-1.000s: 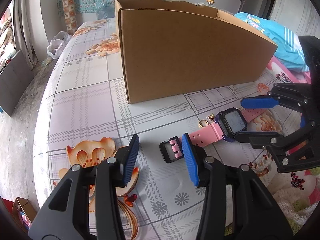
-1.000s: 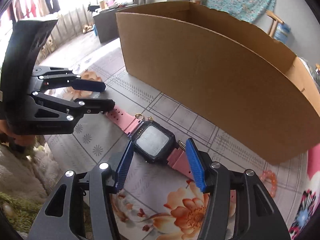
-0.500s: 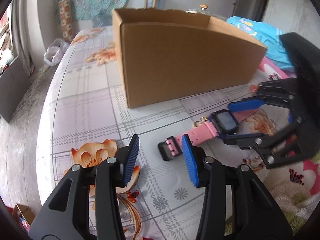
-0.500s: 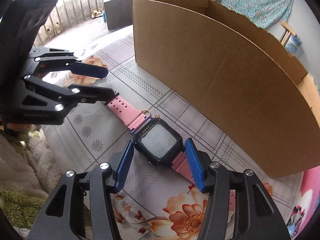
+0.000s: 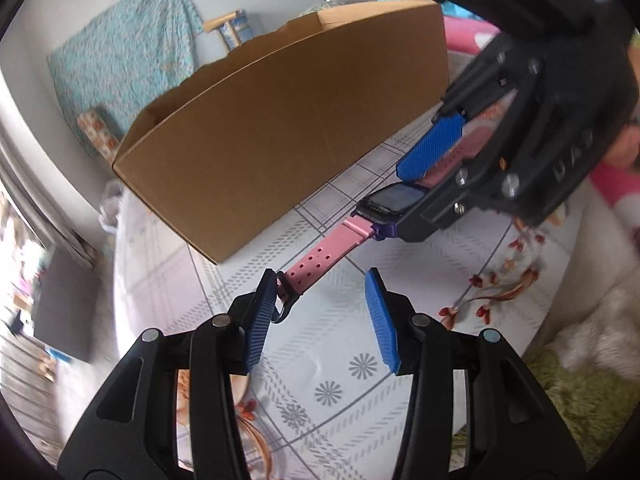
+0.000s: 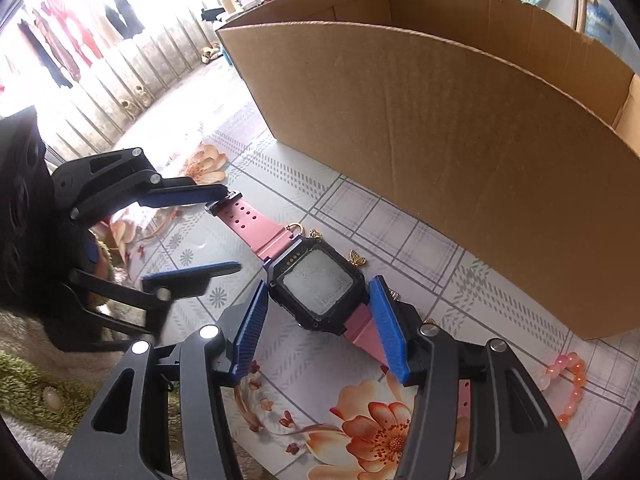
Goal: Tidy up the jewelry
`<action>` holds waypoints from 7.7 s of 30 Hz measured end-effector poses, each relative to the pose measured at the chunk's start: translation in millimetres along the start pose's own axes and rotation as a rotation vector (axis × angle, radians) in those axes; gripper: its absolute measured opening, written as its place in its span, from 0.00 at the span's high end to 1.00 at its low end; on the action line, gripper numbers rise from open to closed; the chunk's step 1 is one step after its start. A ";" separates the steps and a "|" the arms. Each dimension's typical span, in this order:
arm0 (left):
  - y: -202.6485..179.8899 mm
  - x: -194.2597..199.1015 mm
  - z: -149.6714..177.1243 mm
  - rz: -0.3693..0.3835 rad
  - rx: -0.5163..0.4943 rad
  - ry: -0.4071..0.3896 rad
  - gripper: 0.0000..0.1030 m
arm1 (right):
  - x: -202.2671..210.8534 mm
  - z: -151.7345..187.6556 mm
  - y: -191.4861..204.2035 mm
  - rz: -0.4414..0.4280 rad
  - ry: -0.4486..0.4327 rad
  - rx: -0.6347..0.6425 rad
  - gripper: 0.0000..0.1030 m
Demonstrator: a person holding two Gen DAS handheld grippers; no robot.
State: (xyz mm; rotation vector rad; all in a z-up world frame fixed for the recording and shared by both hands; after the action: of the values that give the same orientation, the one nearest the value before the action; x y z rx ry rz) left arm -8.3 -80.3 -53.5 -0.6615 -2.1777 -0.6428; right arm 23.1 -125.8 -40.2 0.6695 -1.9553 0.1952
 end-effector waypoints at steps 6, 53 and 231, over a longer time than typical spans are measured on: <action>-4.8 -4.8 -3.0 -0.046 -0.038 0.005 0.58 | 0.2 -4.5 -3.5 -0.016 -0.006 -0.005 0.55; 40.0 -4.8 6.7 0.252 0.293 -0.001 0.98 | 8.7 43.8 25.2 0.486 -0.094 0.135 0.93; 95.9 -12.4 54.3 0.082 0.465 0.096 0.09 | 59.3 58.7 -9.9 0.560 -0.326 -0.451 0.07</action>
State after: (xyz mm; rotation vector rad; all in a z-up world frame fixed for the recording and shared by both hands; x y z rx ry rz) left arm 31.5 21.5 -72.7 -0.4565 -2.0930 -0.1095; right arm -37.0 -180.2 -17.8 -0.1625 -2.3580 -0.0233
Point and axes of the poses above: each gripper's, at about its wrist camera, not at the fingertips, and x roughly against the way its jaws point, y to its left, z to its underside, the point moved 4 cm from there along -x, roughly the way its jaws point, and after that the axes turned 7 degrees about z, right-handed, at the moved point
